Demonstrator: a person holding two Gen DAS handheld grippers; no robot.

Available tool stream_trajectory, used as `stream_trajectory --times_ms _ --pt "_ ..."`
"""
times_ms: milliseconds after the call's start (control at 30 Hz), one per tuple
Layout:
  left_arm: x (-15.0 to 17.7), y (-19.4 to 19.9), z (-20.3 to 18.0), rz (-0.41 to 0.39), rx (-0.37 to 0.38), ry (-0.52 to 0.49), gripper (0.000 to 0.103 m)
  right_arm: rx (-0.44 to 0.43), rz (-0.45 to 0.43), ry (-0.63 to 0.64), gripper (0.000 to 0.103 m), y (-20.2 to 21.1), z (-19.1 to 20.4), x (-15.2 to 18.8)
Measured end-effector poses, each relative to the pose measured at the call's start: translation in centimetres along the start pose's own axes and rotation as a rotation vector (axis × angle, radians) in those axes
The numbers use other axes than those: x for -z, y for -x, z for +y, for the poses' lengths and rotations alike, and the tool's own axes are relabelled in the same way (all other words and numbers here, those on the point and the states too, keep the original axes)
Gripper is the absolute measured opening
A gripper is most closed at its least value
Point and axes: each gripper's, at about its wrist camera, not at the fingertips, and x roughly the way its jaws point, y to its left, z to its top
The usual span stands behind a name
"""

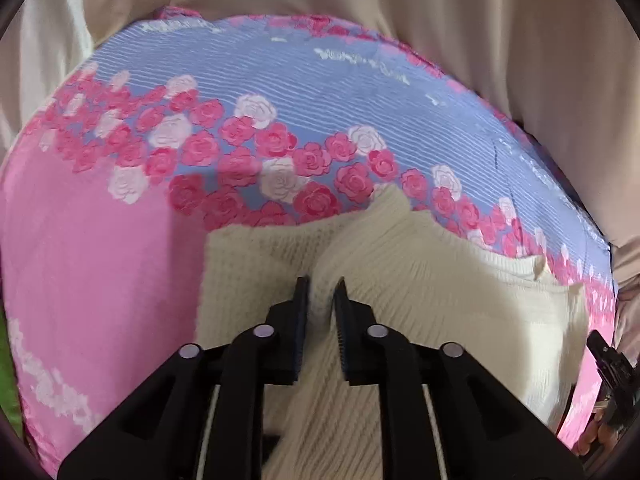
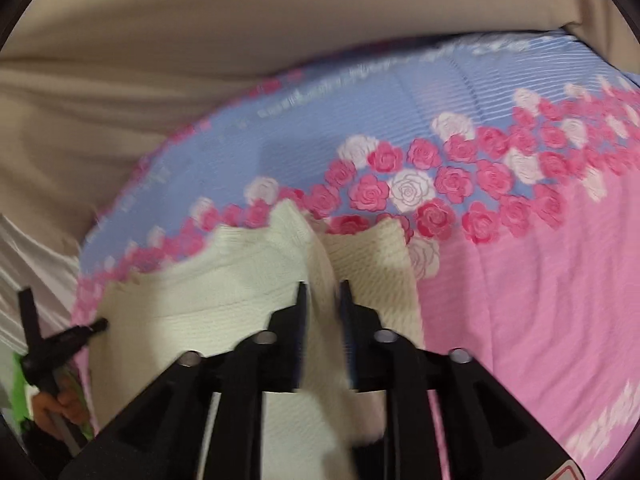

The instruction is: Fold small clothes

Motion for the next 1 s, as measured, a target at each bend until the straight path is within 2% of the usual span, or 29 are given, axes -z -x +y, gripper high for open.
stream_trajectory --times_ms 33,67,100,133,200,267,333,433,533,633,733,900,1000 --pt "0.7 0.9 0.2 -0.017 -0.012 -0.01 0.021 -0.002 -0.026 0.002 0.036 1.5 0.3 1.1" --pt "1.2 1.4 0.4 -0.026 -0.017 -0.017 0.029 0.007 -0.033 0.011 0.041 2.2 0.4 1.8" --pt "2.1 2.1 0.7 -0.034 -0.026 -0.022 0.035 0.024 -0.031 0.026 0.042 2.9 0.4 2.5" --pt "2.8 2.5 0.9 -0.038 -0.031 -0.022 0.038 0.051 -0.021 0.053 0.042 3.5 0.5 3.8" --pt "4.6 3.5 1.6 -0.027 -0.027 0.003 0.053 0.115 0.025 0.108 0.048 4.3 0.7 6.6" --pt "6.9 4.5 2.7 -0.012 -0.01 0.065 0.067 0.159 0.051 0.143 0.049 4.7 0.9 8.9" --pt "8.8 4.9 3.5 0.012 -0.008 0.107 0.068 0.168 0.086 0.165 0.051 5.4 0.8 11.6" --pt "11.1 5.1 3.8 0.017 -0.067 0.087 0.07 0.162 0.112 0.145 0.058 5.2 0.4 14.1" --pt "12.6 4.8 4.2 0.04 -0.105 0.077 0.07 0.149 0.123 0.112 0.06 5.0 -0.3 15.2" --pt "13.2 4.9 4.8 0.047 -0.125 0.109 0.077 0.141 0.12 0.095 0.068 4.5 -0.4 15.1" --pt "14.2 5.0 6.2 0.051 -0.114 0.179 0.077 0.124 0.115 0.046 0.072 3.9 -1.0 14.7" --pt "15.2 4.2 7.7 0.08 -0.052 0.283 0.078 0.059 0.106 -0.081 0.075 3.6 -2.6 14.5" --pt "15.2 3.3 7.9 0.098 -0.028 0.32 0.078 0.07 0.127 -0.071 0.076 3.3 -2.3 14.3"
